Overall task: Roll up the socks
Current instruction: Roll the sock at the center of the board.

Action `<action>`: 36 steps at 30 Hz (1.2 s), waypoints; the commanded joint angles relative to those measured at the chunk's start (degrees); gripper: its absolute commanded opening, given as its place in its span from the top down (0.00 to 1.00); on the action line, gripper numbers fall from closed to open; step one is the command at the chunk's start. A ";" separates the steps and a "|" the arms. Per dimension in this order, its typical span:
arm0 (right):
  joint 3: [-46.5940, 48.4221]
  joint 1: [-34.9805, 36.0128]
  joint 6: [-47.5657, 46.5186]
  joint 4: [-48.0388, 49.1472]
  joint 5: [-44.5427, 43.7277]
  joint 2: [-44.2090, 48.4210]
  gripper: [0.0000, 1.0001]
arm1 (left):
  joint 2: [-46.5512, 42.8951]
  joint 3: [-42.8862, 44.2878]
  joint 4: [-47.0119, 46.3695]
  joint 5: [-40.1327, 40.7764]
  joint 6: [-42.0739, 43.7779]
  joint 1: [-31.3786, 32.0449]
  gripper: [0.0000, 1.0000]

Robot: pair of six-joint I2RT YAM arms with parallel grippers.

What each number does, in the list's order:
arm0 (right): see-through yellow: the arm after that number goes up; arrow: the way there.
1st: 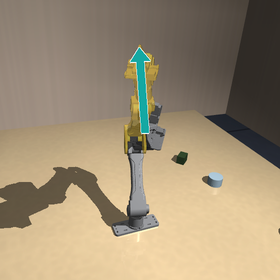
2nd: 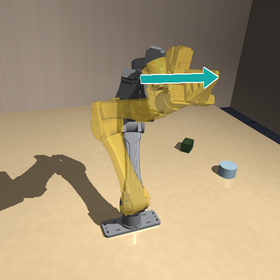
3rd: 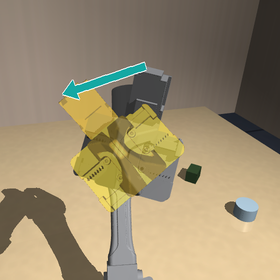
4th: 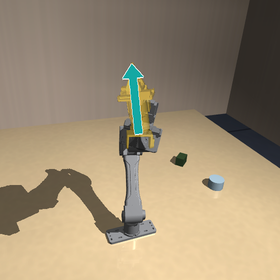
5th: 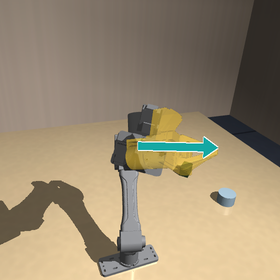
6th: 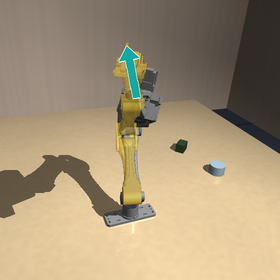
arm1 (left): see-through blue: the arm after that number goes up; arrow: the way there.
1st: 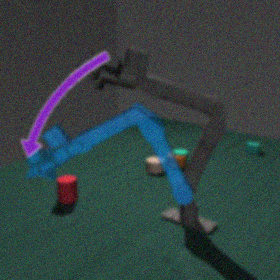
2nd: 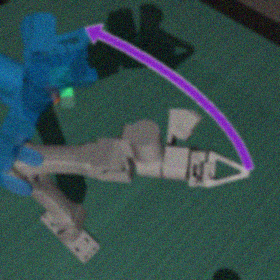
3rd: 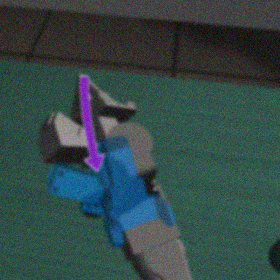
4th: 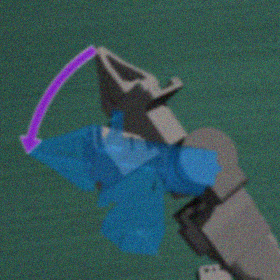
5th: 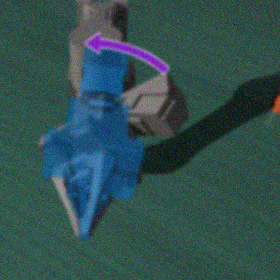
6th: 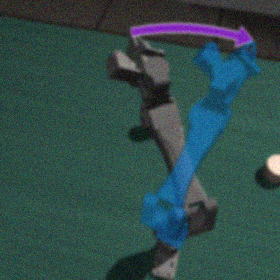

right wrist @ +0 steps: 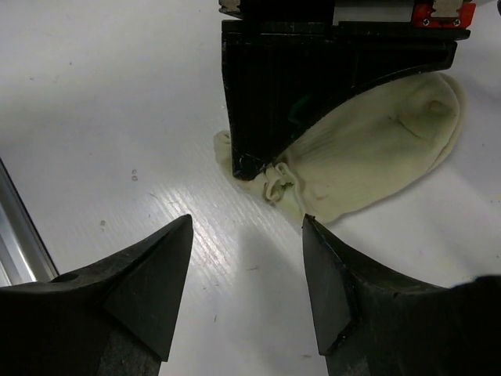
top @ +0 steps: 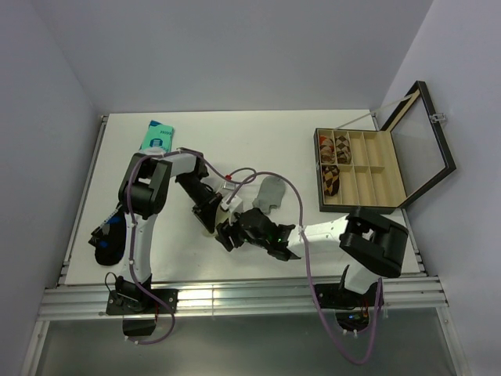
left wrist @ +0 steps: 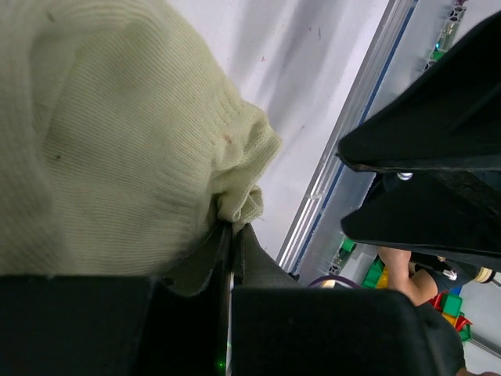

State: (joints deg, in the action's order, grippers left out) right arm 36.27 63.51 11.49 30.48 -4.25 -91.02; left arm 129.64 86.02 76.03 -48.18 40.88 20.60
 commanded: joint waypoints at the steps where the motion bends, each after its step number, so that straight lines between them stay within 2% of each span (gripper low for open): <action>1: 3.10 0.39 -3.48 1.95 -0.50 -1.70 0.35 | -0.53 -1.11 2.63 -0.25 1.83 -0.21 0.96; 13: 8.55 0.48 -6.21 -1.30 0.82 -8.47 0.37 | -2.46 -5.25 2.72 0.81 4.03 -0.30 0.96; 17: 8.90 0.65 -5.60 -1.39 0.91 -9.96 0.44 | -2.55 -4.63 2.63 0.46 3.59 -0.47 0.95; 33: 9.87 1.97 -2.44 0.11 -1.55 -13.39 0.50 | -2.64 -4.19 2.54 -1.03 2.97 -0.65 0.94; 36: 10.49 1.97 -1.73 0.11 -1.99 -14.79 0.54 | -2.90 -4.28 2.54 -1.56 2.97 -0.65 0.93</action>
State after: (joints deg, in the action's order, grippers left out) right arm 44.73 65.12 8.25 28.69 -4.16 -104.31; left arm 129.58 81.08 77.19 -48.21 42.59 20.16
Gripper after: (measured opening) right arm 0.468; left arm 0.071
